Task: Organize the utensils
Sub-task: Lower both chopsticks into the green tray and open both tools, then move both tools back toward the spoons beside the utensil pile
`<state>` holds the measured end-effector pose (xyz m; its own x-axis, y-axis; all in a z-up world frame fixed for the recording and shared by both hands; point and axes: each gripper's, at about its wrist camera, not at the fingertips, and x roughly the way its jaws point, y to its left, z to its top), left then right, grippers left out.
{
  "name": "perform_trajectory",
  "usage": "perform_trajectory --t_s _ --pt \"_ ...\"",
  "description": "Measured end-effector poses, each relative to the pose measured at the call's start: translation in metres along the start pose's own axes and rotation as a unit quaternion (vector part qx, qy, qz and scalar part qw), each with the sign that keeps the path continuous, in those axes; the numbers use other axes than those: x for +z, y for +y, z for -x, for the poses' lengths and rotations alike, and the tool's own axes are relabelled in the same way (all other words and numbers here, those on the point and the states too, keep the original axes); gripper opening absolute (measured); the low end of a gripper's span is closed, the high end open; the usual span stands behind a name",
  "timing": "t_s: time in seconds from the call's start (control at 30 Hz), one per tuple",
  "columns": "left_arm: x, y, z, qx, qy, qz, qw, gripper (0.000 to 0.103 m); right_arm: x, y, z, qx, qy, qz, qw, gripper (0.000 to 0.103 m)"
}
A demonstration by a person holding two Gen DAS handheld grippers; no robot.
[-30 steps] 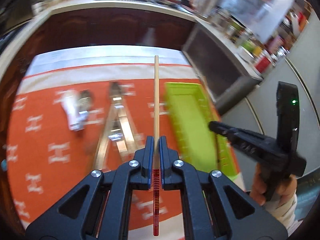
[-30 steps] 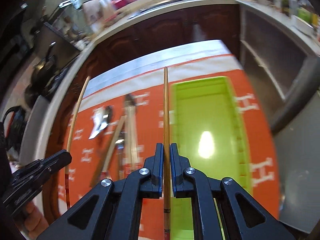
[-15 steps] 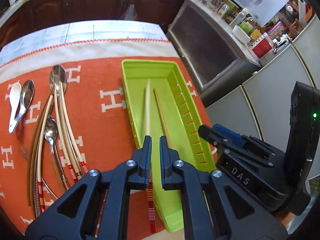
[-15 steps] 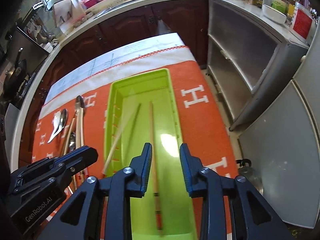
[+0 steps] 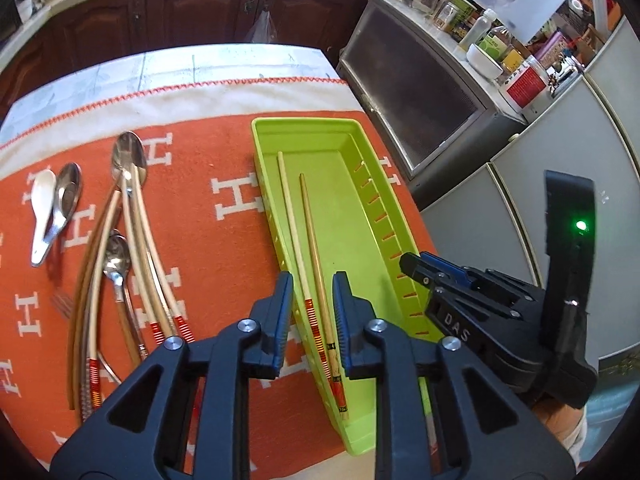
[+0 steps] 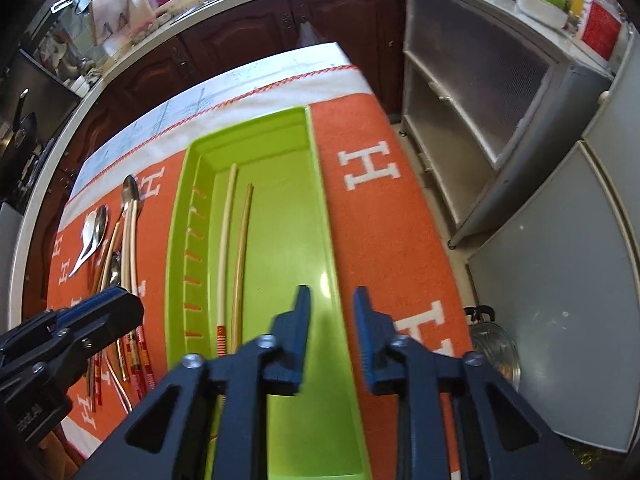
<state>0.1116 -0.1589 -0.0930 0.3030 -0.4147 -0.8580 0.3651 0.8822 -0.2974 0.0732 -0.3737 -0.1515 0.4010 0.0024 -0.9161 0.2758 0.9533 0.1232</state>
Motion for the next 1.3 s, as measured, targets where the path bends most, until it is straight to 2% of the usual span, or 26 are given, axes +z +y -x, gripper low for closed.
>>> perform_trajectory --t_s 0.1,0.27,0.43,0.53,0.6,0.7,0.8,0.93,1.1,1.3 --pt "-0.007 0.007 0.009 0.013 -0.002 -0.002 0.9999 0.017 -0.003 0.006 0.000 -0.013 -0.010 0.011 1.000 0.010" --pt "-0.017 0.028 0.026 0.038 -0.016 0.008 0.9991 0.017 -0.009 0.015 0.002 -0.005 -0.008 0.021 1.000 0.009" --pt "-0.030 0.047 0.054 0.070 -0.053 -0.004 0.9961 0.017 -0.013 0.021 0.000 -0.006 0.002 0.020 1.000 0.009" --pt "-0.035 0.058 0.072 0.075 -0.066 -0.008 0.9950 0.019 -0.015 0.024 -0.004 -0.005 0.013 0.018 1.000 0.011" --pt "-0.038 0.070 0.082 0.068 -0.058 0.001 0.9960 0.030 -0.016 0.024 -0.008 -0.005 0.022 0.015 1.000 0.012" --pt "-0.046 0.086 0.096 0.075 -0.069 0.012 0.9947 0.043 -0.016 0.022 -0.008 -0.007 0.028 0.001 1.000 0.017" --pt "-0.053 0.099 0.113 0.083 -0.088 0.020 0.9924 0.048 -0.015 0.023 0.004 -0.026 0.010 -0.003 1.000 0.026" --pt "-0.062 0.114 0.131 0.087 -0.103 0.040 0.9901 0.050 -0.014 0.031 0.031 -0.038 -0.015 0.002 0.999 0.027" --pt "-0.072 0.126 0.148 0.113 -0.119 0.044 0.9855 0.050 -0.018 0.070 0.071 -0.014 -0.050 0.039 0.998 0.028" --pt "-0.083 0.141 0.158 0.134 -0.124 0.051 0.9819 0.050 -0.027 0.128 0.100 0.047 -0.065 0.084 0.993 0.033"
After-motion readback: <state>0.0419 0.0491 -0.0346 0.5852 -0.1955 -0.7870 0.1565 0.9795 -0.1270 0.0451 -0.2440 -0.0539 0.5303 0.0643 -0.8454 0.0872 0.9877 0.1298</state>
